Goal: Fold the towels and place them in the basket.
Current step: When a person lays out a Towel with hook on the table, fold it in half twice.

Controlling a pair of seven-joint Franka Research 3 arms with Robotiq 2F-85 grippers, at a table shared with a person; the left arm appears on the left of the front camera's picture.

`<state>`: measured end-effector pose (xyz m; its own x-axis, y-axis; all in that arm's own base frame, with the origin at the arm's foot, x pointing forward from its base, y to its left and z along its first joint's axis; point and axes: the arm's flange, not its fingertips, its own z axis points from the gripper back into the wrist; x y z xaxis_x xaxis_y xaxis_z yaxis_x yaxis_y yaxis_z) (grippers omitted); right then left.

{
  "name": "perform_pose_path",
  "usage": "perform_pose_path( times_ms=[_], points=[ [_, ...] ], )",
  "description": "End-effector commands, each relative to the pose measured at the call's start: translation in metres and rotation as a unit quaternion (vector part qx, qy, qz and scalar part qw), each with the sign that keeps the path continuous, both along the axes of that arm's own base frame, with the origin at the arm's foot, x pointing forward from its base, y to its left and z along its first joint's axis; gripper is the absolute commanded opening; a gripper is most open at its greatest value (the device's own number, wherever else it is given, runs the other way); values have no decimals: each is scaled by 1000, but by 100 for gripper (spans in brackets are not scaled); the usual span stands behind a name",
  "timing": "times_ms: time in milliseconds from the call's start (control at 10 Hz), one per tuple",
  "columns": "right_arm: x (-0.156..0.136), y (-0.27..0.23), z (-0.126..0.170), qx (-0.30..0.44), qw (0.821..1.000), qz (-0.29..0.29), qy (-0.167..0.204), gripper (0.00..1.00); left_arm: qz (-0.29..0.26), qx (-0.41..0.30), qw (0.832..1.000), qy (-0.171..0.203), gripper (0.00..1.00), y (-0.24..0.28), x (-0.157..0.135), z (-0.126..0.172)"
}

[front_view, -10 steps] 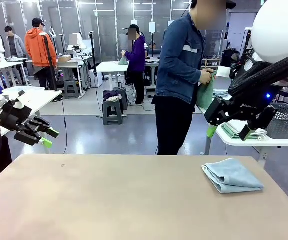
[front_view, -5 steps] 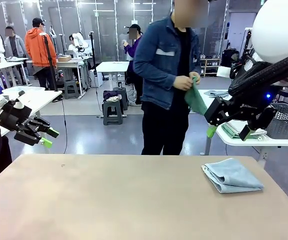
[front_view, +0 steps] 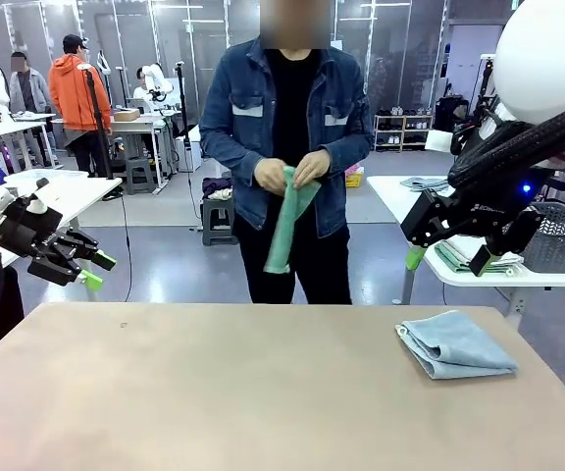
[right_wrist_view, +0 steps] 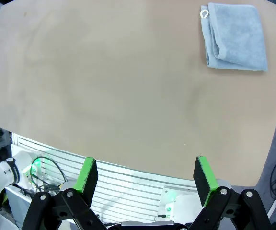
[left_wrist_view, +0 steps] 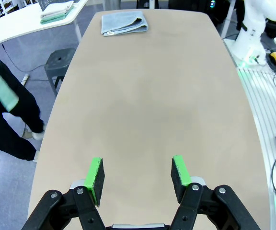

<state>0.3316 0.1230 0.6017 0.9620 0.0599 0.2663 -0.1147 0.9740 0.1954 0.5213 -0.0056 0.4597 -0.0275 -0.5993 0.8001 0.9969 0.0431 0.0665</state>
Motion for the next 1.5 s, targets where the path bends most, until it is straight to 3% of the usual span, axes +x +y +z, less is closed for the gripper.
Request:
perform_pose_path(
  times_ms=[0, 1400],
  points=[
    [0, 1, 1, 1, 1000, 0, 1, 100, 6, 1, 1000, -1, 72, -1, -2, 1],
    [0, 1, 1, 1, 1000, 0, 1, 100, 6, 1, 1000, -1, 72, -1, -2, 1]
  ],
)
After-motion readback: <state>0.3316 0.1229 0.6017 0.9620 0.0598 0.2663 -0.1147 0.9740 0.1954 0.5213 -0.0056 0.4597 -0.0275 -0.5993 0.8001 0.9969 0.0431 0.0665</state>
